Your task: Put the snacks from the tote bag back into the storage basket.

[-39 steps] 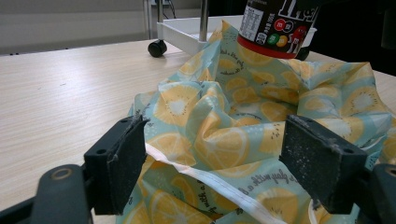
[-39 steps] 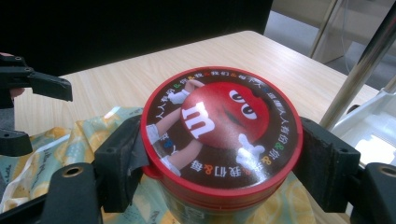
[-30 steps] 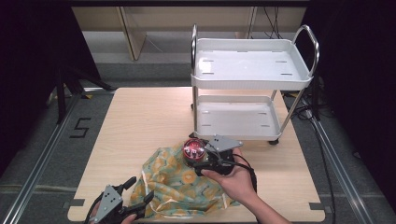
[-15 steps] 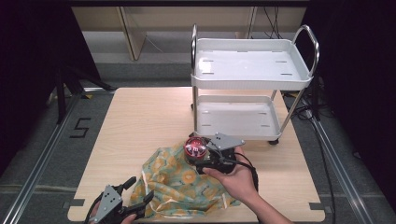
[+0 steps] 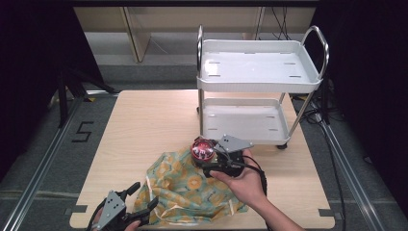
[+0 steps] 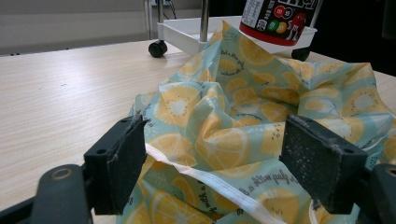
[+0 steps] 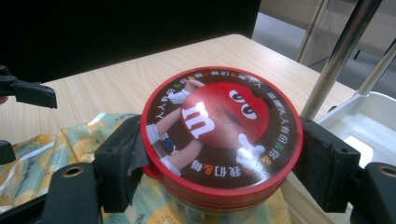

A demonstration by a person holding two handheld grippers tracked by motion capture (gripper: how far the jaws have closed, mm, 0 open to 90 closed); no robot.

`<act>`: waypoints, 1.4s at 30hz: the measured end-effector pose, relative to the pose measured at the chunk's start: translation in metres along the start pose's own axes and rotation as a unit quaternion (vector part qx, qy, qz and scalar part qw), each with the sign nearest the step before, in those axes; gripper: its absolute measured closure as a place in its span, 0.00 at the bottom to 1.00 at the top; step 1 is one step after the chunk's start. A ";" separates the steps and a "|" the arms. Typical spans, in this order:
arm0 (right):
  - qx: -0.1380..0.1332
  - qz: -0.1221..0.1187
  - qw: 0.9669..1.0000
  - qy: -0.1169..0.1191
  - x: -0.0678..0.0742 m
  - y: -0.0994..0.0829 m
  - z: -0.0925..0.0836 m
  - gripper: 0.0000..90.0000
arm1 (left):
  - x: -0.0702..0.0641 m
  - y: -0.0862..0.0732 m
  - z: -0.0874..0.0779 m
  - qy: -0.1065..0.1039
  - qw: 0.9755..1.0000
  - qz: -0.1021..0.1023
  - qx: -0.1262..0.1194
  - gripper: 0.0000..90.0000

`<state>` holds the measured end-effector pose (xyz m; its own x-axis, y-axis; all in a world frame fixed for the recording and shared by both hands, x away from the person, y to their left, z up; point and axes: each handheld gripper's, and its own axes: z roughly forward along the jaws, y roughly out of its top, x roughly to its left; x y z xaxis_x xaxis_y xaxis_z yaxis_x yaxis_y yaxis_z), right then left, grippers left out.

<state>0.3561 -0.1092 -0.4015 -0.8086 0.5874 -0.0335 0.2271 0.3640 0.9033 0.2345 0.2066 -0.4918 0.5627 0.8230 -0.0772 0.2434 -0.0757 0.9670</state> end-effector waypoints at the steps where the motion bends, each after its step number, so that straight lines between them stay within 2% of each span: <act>1: 0.007 0.008 1.000 0.002 0.000 0.000 -0.001 0.29 | 0.000 0.000 0.000 0.000 1.000 0.001 0.001 0.24; 5: 0.002 -0.007 1.000 -0.002 -0.003 0.002 0.000 0.29 | 0.000 0.000 0.000 0.000 1.000 0.000 -0.001 0.24; 10: 0.008 0.001 1.000 0.001 -0.002 0.003 -0.001 0.29 | 0.000 0.000 0.000 -0.001 1.000 -0.001 0.000 0.24; 13: 0.000 -0.004 1.000 -0.003 -0.003 0.005 -0.002 0.29 | 0.000 0.000 0.000 -0.001 1.000 0.000 0.000 0.24; 17: -0.002 0.006 1.000 -0.007 -0.005 0.005 -0.003 0.29 | 0.000 0.000 0.000 -0.001 1.000 -0.001 -0.001 0.24; 23: -0.003 -0.002 1.000 -0.014 -0.008 0.005 -0.002 0.29 | 0.000 0.000 -0.001 0.003 1.000 0.000 0.002 0.24; 24: 0.004 0.004 1.000 -0.008 -0.008 0.005 -0.002 0.29 | 0.001 0.001 -0.001 0.001 1.000 0.004 0.002 0.24; 25: 0.005 0.004 1.000 -0.008 -0.008 0.005 -0.002 0.29 | 0.000 0.000 -0.001 0.003 1.000 -0.002 0.000 0.24; 31: 0.003 0.009 1.000 -0.011 -0.009 0.006 -0.004 0.29 | 0.000 0.001 -0.001 0.003 1.000 0.000 0.001 0.24; 36: -0.002 0.003 1.000 -0.013 -0.011 0.007 -0.004 0.29 | 0.000 0.001 -0.001 0.001 1.000 0.003 0.000 0.24; 37: -0.007 -0.003 1.000 -0.020 -0.011 0.007 -0.003 0.29 | 0.001 0.001 -0.001 0.002 1.000 0.003 0.000 0.24; 42: 0.001 0.005 1.000 -0.016 -0.011 0.006 -0.003 0.29 | 0.000 0.001 -0.001 0.002 1.000 0.003 0.001 0.24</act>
<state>0.3647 -0.1160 -0.3939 -0.7891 0.6131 -0.0385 0.2355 0.3598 0.9028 0.2338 0.2076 -0.4909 0.5602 0.8254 -0.0704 0.2419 -0.0818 0.9668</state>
